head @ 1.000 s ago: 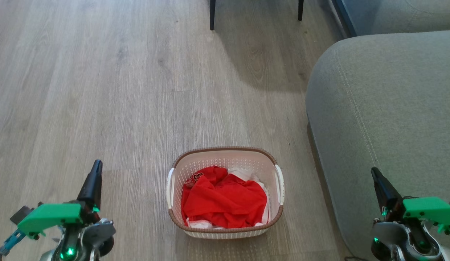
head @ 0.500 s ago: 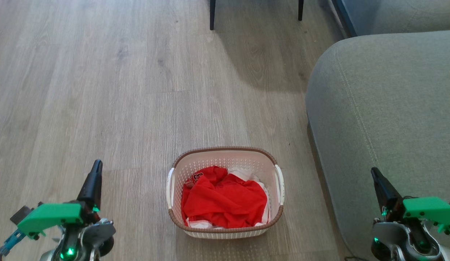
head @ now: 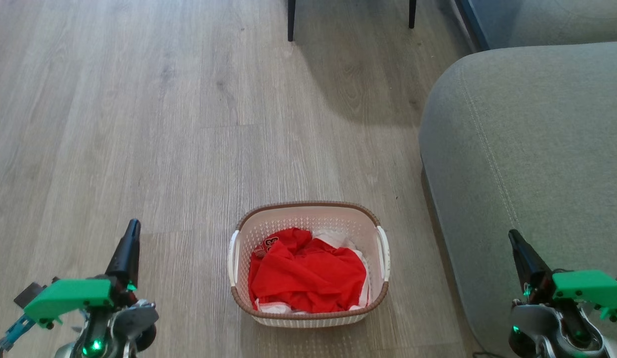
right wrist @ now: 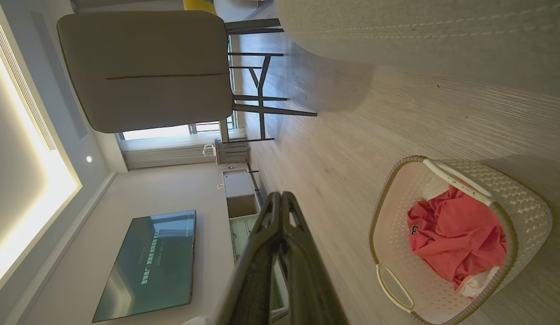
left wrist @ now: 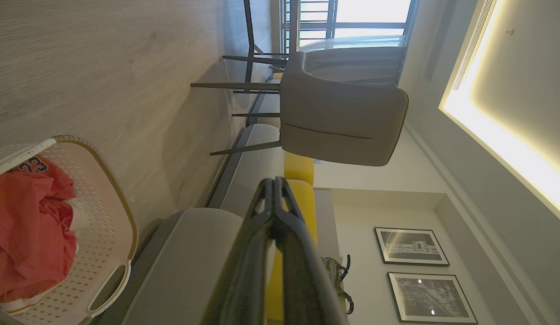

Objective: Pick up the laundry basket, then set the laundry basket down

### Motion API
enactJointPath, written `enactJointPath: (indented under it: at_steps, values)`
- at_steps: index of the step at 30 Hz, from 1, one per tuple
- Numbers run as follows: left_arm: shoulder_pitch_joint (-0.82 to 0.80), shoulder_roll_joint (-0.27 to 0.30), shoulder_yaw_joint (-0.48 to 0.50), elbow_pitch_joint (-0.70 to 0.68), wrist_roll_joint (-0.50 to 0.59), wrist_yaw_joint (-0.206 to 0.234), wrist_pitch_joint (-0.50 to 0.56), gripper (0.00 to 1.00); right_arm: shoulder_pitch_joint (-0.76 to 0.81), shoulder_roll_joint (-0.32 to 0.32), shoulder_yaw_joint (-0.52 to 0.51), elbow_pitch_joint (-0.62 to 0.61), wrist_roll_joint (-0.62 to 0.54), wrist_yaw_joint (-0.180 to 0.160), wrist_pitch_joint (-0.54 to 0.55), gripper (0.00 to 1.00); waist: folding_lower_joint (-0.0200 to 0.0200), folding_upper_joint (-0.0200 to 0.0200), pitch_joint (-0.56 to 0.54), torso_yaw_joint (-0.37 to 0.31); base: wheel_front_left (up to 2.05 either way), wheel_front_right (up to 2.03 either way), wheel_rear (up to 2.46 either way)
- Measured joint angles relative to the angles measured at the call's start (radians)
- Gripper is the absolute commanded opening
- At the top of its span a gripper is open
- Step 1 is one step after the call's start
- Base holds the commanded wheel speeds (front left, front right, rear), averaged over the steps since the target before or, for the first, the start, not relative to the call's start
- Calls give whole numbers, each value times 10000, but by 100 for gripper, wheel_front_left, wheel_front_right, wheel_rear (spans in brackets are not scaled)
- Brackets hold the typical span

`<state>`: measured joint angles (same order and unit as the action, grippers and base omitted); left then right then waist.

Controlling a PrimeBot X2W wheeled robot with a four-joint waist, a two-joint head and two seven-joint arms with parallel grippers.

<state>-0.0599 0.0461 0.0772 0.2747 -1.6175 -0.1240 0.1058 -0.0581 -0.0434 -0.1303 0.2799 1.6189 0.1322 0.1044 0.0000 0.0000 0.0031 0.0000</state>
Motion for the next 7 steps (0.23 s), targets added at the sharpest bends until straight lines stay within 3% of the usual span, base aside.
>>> enactJointPath:
  at_steps: [7]
  values:
    - [0,0,0,0,0,0,0,0,0,0,0,0,0,0,0,0,0,0,0,0,0,0,0]
